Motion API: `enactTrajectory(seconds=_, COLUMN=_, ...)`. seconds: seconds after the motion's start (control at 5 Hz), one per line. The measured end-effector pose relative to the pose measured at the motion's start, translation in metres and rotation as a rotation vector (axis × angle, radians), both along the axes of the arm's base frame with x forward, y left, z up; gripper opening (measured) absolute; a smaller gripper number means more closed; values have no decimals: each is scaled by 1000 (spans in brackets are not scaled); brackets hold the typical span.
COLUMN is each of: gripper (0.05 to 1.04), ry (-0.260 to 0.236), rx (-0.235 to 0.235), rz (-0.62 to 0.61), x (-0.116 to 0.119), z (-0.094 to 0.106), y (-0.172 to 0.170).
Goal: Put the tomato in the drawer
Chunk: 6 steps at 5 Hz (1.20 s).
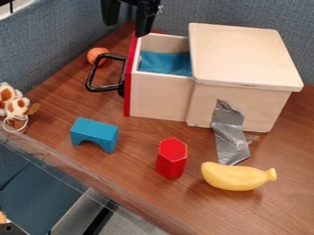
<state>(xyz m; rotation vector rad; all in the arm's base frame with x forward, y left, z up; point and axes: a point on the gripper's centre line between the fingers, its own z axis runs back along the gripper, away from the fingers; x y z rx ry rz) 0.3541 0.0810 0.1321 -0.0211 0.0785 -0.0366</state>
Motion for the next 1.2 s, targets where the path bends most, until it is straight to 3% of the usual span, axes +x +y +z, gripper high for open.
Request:
enactTrajectory(seconds=0.2, gripper=1000, ry=45, rx=-10, rz=8, x=-1, z=-16, y=0)
enactTrajectory(seconds=0.4, gripper=1000, ry=50, rx=-7, rz=67, x=0, z=-19, y=8)
enactTrajectory(seconds=0.8, gripper=1000, ry=-6, rx=37, rz=242, x=4, z=-23, y=29)
enactTrajectory(seconds=1.2, gripper=1000, ry=-5, rx=64, rz=255, x=9, z=-33, y=33)
